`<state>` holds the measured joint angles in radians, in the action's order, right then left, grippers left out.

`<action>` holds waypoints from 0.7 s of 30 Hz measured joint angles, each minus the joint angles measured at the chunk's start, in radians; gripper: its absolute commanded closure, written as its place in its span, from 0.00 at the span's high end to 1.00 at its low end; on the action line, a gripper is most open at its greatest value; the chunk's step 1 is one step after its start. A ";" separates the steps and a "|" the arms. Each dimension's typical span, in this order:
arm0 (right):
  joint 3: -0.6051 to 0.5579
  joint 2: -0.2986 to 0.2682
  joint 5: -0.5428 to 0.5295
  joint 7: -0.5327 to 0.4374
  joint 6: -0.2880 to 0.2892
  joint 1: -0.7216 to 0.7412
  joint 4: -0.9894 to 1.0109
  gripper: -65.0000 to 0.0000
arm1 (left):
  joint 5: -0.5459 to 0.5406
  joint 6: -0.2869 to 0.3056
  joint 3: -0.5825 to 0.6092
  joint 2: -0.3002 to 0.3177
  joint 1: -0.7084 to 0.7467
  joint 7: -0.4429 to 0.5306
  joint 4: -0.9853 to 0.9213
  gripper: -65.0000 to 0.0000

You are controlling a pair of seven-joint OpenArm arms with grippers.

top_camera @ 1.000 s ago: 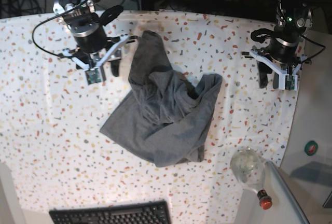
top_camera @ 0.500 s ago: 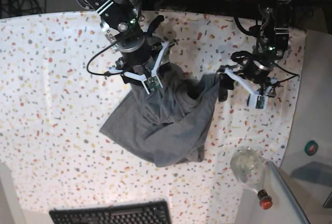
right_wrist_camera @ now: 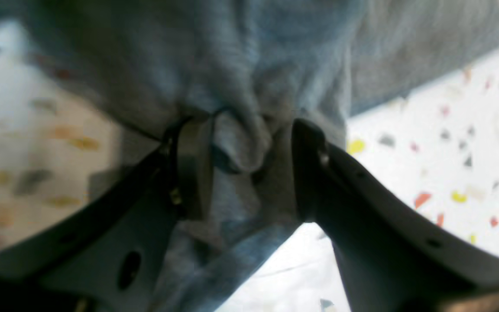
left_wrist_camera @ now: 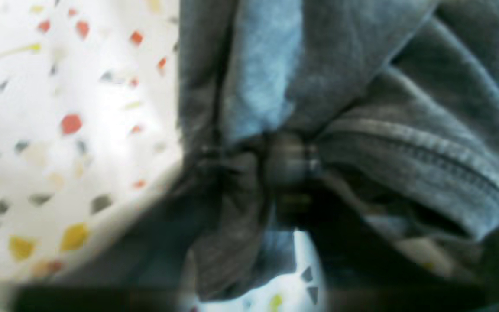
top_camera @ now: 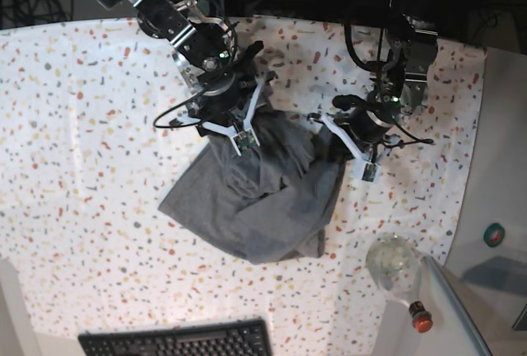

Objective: Layout the t-shirt on the table in an organized manner, then fold the t-shirt properly
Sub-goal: 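Reach both grippers down and grasp the crumpled grey t-shirt, then lift the t-shirt with both grippers and spread it apart, then lay it down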

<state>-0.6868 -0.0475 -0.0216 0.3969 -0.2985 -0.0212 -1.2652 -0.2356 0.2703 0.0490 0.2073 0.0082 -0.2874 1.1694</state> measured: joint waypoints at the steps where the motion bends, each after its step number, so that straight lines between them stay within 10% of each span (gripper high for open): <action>1: 0.022 0.003 -0.001 -0.002 0.001 0.004 0.015 0.22 | -0.005 -0.002 -0.033 0.007 0.003 0.000 0.000 0.00; 3: 0.038 -0.002 0.006 -0.003 -0.003 0.009 0.019 0.00 | -0.001 -0.007 -0.121 0.018 0.008 0.000 0.002 0.00; 7: 0.044 -0.041 0.006 -0.004 -0.009 -0.047 -0.077 0.00 | 0.001 -0.023 -0.262 0.043 0.068 -0.104 0.101 0.00; 18: 0.205 -0.175 0.000 0.119 0.003 -0.068 -0.416 0.00 | 0.005 -0.015 -0.182 -0.072 -0.052 -0.383 0.410 0.00; 21: 0.334 -0.227 -0.005 0.163 0.146 0.037 -0.415 0.00 | 0.000 -0.008 -0.175 -0.163 -0.202 -0.396 0.374 0.00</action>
<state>-0.3527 -0.2741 -0.0261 0.5602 -0.1520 0.0158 -1.6806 -0.2359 0.2623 -0.1265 0.0444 -0.1940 -0.6830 1.5433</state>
